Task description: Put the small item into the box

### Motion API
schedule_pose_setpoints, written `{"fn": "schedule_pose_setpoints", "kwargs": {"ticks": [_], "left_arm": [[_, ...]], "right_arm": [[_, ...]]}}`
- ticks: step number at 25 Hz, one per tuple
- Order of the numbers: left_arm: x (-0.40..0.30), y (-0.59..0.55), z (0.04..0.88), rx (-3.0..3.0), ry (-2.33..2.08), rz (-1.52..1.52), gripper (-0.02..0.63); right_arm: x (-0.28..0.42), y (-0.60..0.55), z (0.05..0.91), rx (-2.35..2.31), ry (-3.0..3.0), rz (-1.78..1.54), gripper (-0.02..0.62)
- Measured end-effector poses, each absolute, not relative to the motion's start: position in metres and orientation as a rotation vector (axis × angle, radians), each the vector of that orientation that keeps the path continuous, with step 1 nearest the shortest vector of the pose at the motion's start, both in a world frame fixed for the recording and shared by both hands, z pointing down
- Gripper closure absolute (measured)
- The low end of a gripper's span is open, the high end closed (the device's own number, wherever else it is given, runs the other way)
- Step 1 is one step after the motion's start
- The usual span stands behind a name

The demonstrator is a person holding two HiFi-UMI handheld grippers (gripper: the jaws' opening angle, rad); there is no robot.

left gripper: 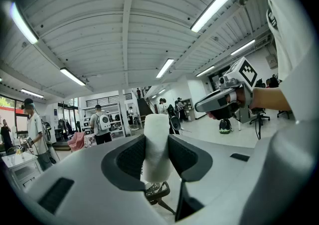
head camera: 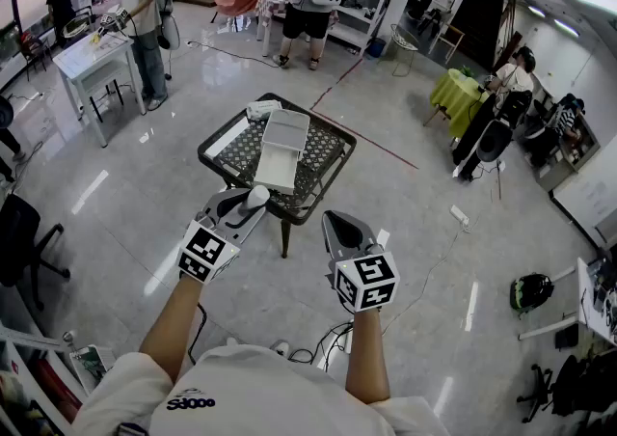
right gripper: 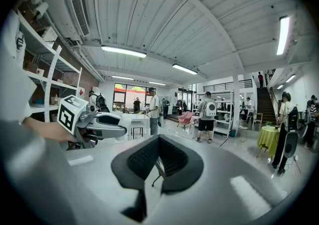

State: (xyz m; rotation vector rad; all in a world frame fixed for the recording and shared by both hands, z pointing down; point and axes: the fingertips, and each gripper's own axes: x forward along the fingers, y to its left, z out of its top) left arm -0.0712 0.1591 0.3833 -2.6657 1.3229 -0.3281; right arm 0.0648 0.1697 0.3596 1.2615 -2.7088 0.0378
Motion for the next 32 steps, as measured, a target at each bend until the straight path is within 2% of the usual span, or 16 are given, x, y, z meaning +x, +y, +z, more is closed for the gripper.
{"fn": "schedule_pose_setpoints", "kwargs": {"ticks": [16, 32], "left_arm": [[-0.061, 0.139, 0.389, -2.646, 1.368, -0.352, 0.469], [-0.021, 0.118, 0.405, -2.643, 1.462, -0.358, 0.469]], "right_arm": [[0.078, 0.146, 0.355, 1.255, -2.787, 0.054, 0.586], [0.118, 0.112, 0.373, 1.173, -2.790, 0.095, 0.586]]}}
